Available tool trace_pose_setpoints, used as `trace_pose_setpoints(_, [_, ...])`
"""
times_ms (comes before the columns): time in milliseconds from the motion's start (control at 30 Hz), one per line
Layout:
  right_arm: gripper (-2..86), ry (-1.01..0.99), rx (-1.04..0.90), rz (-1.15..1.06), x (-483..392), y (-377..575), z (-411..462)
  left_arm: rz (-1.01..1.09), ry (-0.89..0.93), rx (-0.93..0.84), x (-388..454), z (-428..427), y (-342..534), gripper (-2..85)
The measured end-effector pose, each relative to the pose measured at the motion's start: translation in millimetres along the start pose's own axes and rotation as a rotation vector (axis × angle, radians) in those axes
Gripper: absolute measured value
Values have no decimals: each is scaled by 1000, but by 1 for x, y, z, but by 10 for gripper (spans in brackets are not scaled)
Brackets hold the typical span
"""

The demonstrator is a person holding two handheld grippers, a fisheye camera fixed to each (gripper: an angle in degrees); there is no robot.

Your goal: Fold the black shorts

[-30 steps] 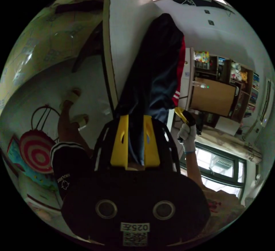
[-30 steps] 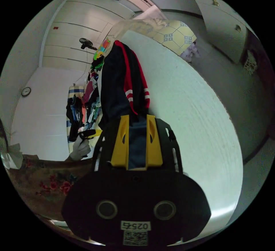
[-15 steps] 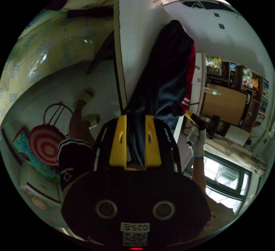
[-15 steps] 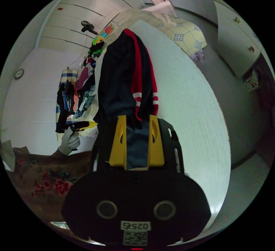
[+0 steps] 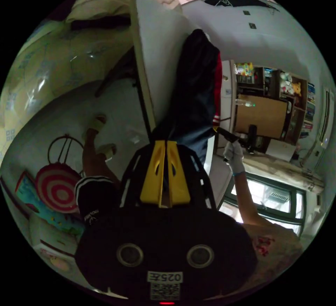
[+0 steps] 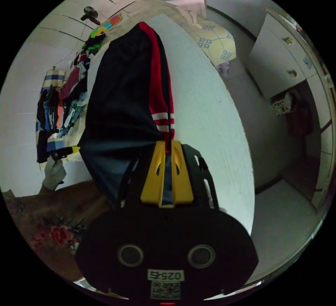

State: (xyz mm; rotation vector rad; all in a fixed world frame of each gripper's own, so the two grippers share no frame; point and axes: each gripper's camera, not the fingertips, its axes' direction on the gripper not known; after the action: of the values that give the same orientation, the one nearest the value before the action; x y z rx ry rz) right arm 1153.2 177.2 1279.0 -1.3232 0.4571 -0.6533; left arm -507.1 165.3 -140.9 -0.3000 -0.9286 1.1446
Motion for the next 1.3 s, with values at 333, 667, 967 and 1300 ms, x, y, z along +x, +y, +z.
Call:
trace_pose_setpoints(333, [108, -221, 69, 107, -6, 4, -8, -108, 200, 8, -70, -10, -8, 50])
trace_pose_setpoints(667, [64, -49, -59, 214, -35, 107, -3, -49, 68, -258, -46, 55, -42, 0])
trace_pose_setpoints(967, [3, 350, -102, 176, -67, 121, -31, 36, -31, -392, -10, 139, -32, -8])
trace_pose_setpoints(1300, [67, 143, 15, 407, -55, 147, -107, 186, -95, -250, 15, 148, -43, 2])
